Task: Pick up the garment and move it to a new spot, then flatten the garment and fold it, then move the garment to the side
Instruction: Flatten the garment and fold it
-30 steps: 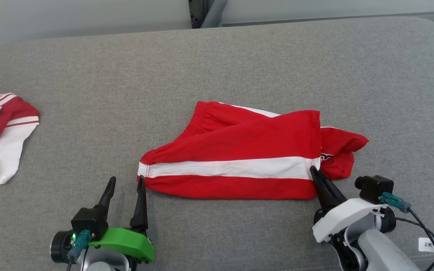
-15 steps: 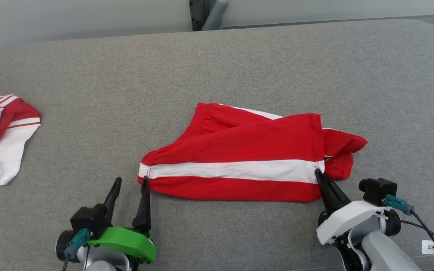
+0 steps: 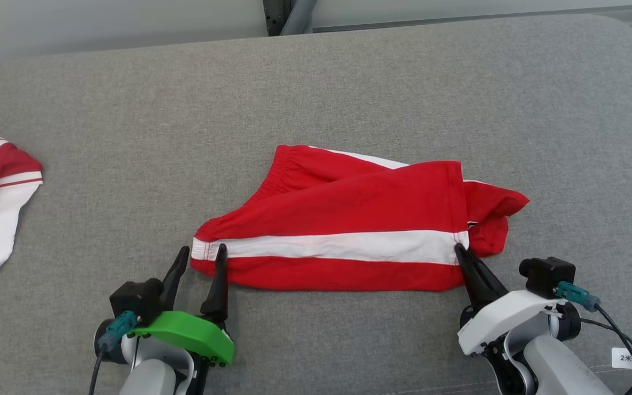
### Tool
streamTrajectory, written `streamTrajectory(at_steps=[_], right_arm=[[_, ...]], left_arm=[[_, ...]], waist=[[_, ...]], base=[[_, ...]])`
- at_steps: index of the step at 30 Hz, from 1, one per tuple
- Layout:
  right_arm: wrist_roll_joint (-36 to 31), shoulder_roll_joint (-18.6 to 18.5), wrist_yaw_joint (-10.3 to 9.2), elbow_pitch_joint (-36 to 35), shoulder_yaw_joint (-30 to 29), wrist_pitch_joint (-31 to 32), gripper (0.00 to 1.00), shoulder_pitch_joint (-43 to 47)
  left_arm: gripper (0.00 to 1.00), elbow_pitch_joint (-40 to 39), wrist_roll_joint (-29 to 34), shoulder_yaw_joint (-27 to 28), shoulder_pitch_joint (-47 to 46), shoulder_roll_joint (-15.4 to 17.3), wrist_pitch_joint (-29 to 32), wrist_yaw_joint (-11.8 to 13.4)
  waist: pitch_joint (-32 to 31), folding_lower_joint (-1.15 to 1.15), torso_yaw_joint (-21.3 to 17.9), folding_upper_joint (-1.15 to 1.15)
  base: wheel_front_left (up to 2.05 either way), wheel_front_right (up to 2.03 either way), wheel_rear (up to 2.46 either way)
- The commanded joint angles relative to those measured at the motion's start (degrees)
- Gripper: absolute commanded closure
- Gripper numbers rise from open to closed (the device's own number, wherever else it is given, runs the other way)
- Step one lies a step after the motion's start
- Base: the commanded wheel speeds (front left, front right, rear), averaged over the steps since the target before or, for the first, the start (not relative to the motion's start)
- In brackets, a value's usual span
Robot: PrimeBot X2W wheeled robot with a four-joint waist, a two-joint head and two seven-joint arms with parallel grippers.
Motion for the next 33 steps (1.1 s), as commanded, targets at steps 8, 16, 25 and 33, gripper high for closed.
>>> streamTrajectory(at_steps=[8,16,25,33], right_arm=[[-0.8,0.1,-0.03,-0.6,-0.1,-0.2,1.00,-0.9],[-0.8,0.4,-0.03,-2.1,-1.9,-0.2,1.00,-1.4],[0.5,-1.8,-0.03,-12.3,-5.7,-0.2,1.00,-8.4],[0.2,-8.5,-0.04,-11.4,-3.7,-0.2,1.00,-32.0]], left_arm=[[0.38,1.0,-1.1,-0.7,-2.4,0.3,0.0,-0.1],[1.00,-2.7,-0.6,0.1,-2.4,0.3,0.0,-0.1],[1.00,-13.3,-0.7,-2.9,-11.3,6.1,0.0,-0.1],[1.00,-7.3,-6.5,-11.2,-38.2,15.8,2.6,0.0]], waist=[[1.1,0.00,-0.2,0.00],[0.9,0.00,0.2,0.00],[-0.1,0.00,1.1,0.00],[8.4,0.00,1.2,0.00]], base=[[0.00,0.00,0.00],[0.00,0.00,0.00],[0.00,0.00,0.00],[0.00,0.00,0.00]])
